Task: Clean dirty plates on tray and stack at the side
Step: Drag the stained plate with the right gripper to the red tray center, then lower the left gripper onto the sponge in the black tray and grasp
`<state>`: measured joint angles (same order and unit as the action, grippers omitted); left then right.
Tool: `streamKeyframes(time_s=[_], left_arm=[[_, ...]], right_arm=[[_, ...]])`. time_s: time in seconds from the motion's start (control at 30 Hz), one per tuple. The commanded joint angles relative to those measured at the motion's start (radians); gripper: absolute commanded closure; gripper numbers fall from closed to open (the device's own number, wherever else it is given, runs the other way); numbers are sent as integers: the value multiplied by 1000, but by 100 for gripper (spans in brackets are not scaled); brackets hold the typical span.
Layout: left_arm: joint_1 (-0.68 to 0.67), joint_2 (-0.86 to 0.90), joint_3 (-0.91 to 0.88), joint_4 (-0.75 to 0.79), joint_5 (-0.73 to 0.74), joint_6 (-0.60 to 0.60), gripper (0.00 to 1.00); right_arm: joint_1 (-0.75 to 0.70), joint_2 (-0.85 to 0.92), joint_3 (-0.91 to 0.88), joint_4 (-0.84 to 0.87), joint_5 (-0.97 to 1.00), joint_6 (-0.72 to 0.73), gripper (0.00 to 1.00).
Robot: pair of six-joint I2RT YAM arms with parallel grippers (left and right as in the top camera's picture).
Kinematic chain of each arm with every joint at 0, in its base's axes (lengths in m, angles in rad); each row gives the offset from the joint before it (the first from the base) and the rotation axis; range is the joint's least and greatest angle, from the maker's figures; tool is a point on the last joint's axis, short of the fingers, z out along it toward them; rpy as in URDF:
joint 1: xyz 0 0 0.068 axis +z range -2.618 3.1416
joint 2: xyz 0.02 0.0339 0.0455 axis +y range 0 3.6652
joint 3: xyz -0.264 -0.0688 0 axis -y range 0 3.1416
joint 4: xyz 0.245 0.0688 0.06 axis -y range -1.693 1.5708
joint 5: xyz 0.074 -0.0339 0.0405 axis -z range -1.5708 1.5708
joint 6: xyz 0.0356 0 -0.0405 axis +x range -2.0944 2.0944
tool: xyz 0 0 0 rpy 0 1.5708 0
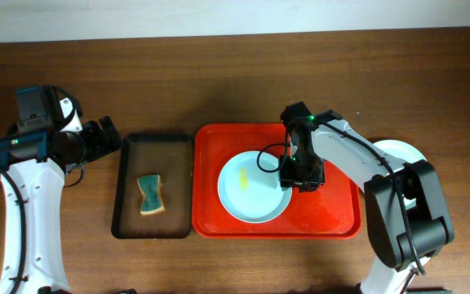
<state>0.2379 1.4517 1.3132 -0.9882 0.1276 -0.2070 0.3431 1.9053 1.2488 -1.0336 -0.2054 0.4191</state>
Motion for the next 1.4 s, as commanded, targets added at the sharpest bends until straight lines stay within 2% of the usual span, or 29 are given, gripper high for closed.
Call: streamKeyframes(time_s=[0.0,0.07,0.23,0.37,0.47,0.6,0.73,0.97,1.07,1.27,1.37], left_arm=[[3,-5,13,-2,10,-10,1],[3,-5,13,-2,10,-10,1],[3,-5,13,-2,10,-10,1],[3,-5,13,-2,11,-10,1],[3,-5,13,-2,10,-10,1],[3,-5,13,-2,10,-10,1],[3,-5,13,-2,11,-10,1],[3,-5,13,-2,10,-10,1],[3,-5,13,-2,10,-10,1],[3,-5,13,-2,10,-10,1],[3,-5,13,-2,10,-10,1]], right_arm=[[4,13,-12,2,7,6,57],[4,13,-22,27,7,6,60],[3,-32,-33,82,33,7,59],[5,-203,-33,54,43,14,55],[4,-242,-47,26,113,92,55],[3,-242,-192,185,106,212,58],[4,-242,-214,201,103,271,61],[5,-230,-251,256,74,270,62],[5,-230,-299,333,43,270,71],[5,-230,-315,351,40,221,72],[5,-230,-315,351,40,221,77]])
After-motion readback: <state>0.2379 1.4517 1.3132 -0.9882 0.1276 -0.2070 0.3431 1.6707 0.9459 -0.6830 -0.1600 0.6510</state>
